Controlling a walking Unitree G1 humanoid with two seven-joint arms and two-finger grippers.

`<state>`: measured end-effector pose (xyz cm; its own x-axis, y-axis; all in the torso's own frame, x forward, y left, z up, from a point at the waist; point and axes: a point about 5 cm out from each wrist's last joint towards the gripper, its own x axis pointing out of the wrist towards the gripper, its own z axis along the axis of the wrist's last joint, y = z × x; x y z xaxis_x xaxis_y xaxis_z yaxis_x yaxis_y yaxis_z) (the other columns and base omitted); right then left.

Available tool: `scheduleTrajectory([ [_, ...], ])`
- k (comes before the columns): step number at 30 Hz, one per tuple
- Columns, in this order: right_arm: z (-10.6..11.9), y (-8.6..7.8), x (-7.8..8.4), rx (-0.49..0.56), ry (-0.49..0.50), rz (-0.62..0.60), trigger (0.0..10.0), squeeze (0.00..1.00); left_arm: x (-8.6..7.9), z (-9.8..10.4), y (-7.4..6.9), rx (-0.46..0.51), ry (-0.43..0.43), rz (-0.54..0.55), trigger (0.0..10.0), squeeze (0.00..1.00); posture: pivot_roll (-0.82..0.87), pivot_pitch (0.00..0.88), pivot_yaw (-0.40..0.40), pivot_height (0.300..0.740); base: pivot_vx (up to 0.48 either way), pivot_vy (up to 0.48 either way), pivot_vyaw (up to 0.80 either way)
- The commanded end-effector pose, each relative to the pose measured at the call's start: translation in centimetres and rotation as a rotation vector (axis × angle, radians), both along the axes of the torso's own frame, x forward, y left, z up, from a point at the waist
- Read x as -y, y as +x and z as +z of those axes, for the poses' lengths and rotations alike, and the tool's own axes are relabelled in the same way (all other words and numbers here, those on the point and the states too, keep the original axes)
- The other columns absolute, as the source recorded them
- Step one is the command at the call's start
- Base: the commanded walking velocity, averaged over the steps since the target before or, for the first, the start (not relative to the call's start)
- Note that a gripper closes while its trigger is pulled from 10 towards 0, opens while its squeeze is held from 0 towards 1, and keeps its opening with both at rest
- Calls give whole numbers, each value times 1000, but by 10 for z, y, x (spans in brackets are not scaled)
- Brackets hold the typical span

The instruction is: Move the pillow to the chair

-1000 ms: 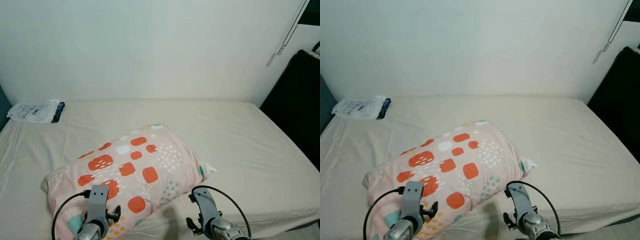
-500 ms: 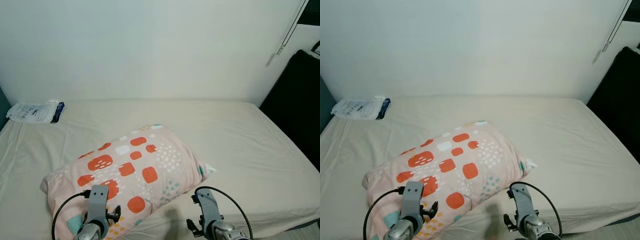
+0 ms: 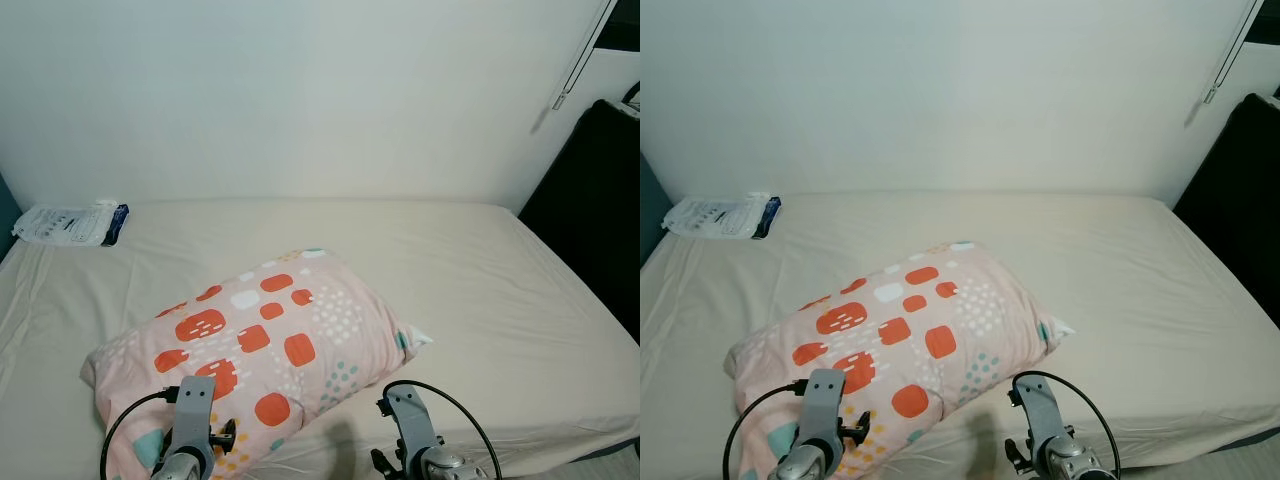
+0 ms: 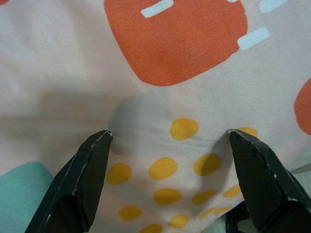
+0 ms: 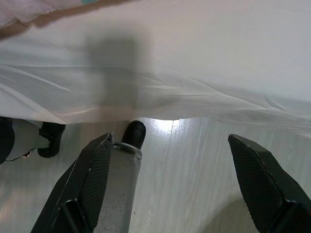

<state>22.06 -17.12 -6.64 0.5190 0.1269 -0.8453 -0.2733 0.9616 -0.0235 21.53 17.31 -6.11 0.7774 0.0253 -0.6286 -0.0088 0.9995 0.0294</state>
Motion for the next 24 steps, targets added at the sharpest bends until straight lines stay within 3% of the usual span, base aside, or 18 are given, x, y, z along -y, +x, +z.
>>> scheduleTrajectory([
  [1, -2, -3, 4, -3, -35, -19, 10000, 0, -5, -5, -7, -45, 29, 8, 10000, 0, 88, 0, -109, 740, 0, 0, 0],
  [12, -4, -8, 10, -10, -73, -44, 10000, 0, -3, -9, -14, -73, 58, -28, 10000, 0, 100, 0, -117, 740, 0, 0, 0],
  [17, -5, -10, 13, -14, -70, -88, 10000, 0, -2, -11, -17, -82, 71, -56, 10000, 0, 104, 0, -124, 740, 0, 0, 0],
  [21, -6, -14, 24, -17, -59, -229, 10000, 0, -3, -18, -30, -124, 60, -58, 10000, 0, 117, 0, -132, 740, 0, 0, 0],
  [24, -6, -13, 23, -11, -68, -194, 10000, 0, -5, -17, -29, -120, 47, -31, 10000, 0, 122, 0, -131, 740, 0, 0, 0],
])
